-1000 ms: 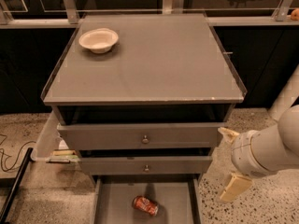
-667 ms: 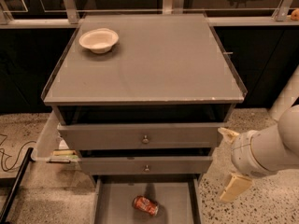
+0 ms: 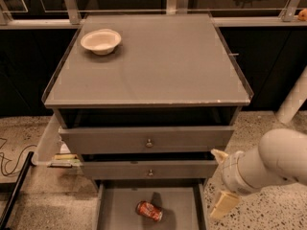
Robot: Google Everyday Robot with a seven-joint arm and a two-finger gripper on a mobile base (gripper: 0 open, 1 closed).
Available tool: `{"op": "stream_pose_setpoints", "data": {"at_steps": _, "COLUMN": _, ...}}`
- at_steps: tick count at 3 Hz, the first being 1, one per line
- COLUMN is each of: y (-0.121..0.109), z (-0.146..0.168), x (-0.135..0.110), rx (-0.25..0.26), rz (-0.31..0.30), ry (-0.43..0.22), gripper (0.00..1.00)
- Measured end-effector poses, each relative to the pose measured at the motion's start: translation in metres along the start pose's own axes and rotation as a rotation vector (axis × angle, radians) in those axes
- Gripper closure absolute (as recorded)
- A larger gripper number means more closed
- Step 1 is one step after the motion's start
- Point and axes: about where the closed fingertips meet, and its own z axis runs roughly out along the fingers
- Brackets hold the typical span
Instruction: Pick coke can from bottom drawer and place on counter
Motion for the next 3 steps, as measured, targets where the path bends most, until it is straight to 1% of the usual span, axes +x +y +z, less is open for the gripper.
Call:
{"op": "stream_pose_setpoints", "data": {"at_steps": 1, "y": 0.006, "z": 0.067, "x": 0.029, "rx": -0.007, "rz": 0.044, "ry": -0.027, "gripper": 0.00}}
{"op": "stream_pose_setpoints", "data": {"at_steps": 2, "y": 0.012, "z": 0.123, "x": 0.045, "rx": 0.017, "rz": 0.038, "ry": -0.092, "gripper": 0.00}}
{"op": "stream_pose_setpoints", "data": {"at_steps": 3, "y": 0.027, "z": 0.180, "x": 0.054, "rx": -0.005, "rz": 0.012, "ry": -0.167, "gripper": 0.00}}
